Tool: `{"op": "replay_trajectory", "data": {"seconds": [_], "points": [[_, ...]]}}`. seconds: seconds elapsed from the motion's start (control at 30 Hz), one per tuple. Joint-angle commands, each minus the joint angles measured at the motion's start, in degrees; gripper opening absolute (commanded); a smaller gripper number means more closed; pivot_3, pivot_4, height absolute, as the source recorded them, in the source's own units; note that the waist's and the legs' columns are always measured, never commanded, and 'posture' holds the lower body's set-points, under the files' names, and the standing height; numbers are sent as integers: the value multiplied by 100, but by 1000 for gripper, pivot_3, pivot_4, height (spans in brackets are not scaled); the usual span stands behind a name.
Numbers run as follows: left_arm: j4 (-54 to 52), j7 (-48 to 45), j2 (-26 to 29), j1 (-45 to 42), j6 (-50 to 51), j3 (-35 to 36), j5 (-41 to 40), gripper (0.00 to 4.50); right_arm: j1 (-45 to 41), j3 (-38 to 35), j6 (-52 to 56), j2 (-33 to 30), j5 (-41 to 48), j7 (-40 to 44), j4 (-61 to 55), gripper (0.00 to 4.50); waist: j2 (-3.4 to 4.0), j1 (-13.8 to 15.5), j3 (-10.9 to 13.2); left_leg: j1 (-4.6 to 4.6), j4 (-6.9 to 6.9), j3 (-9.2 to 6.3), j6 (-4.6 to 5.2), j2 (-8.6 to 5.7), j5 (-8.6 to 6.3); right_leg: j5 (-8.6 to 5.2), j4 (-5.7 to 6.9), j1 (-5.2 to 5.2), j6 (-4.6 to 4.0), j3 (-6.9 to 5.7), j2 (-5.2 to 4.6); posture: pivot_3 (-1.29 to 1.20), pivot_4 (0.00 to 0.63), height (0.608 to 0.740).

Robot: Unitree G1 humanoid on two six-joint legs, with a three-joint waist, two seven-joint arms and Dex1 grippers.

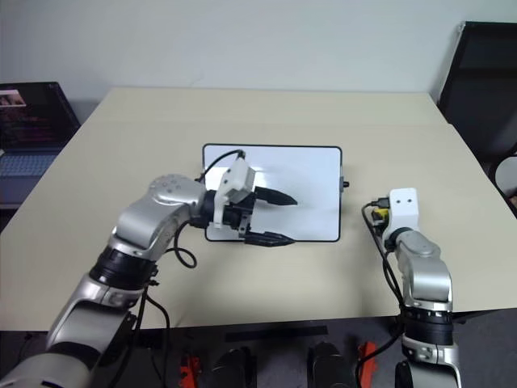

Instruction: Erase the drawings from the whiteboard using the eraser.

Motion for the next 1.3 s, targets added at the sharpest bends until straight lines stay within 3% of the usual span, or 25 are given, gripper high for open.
{"op": "replay_trajectory", "data": {"seconds": [0.03,0.1,0.43,0.63,0.8,0.9,1.07,1.3], "points": [[84,-126,-149,-233,-238,-38,131,4500,-196,-277,-203,-94,211,-157,229,982,0,9,0,0,1,0,0,0,0,0,0,2,0,1,0,0,150,740],[144,-144,-220,-284,-267,-50,180,4500,-256,-357,-240,-107,301,-223,370,982,0,12,0,0,2,-1,0,0,0,0,0,4,0,0,0,0,150,740],[32,-48,-117,-89,-114,199,180,4500,-260,-431,-516,-175,689,-285,462,4457,9,1,5,3,4,-3,1,0,1,1,3,7,2,0,0,0,150,740],[-279,280,191,351,172,679,4,4500,107,-241,-760,-228,943,-49,-556,4485,18,-4,11,3,4,-7,1,0,1,0,5,7,2,-3,1,0,150,740],[-1112,1326,412,1427,762,1792,-362,4500,1186,-8,-1208,-128,933,-36,-2077,4485,22,-12,9,3,-3,-13,1,3,-1,-6,6,6,-1,-6,2,0,150,740],[-1999,2707,-2,2289,1480,2894,-843,4500,1967,-127,-1929,298,1060,-184,-2490,4485,19,17,7,2,3,-13,0,2,-1,-7,4,10,1,-7,-1,0,150,740],[-2739,4275,-640,3134,1362,3615,-644,4500,2739,-207,-3253,550,1079,-74,-2105,4485,19,34,7,17,13,-11,-1,1,0,-2,4,29,2,-6,-5,0,150,740],[-3003,5651,-1329,4190,390,3810,204,4500,2650,-152,-4281,410,1178,227,-865,4485,11,20,3,93,23,8,10,0,8,6,-3,91,-33,17,-6,0,150,740]]}}
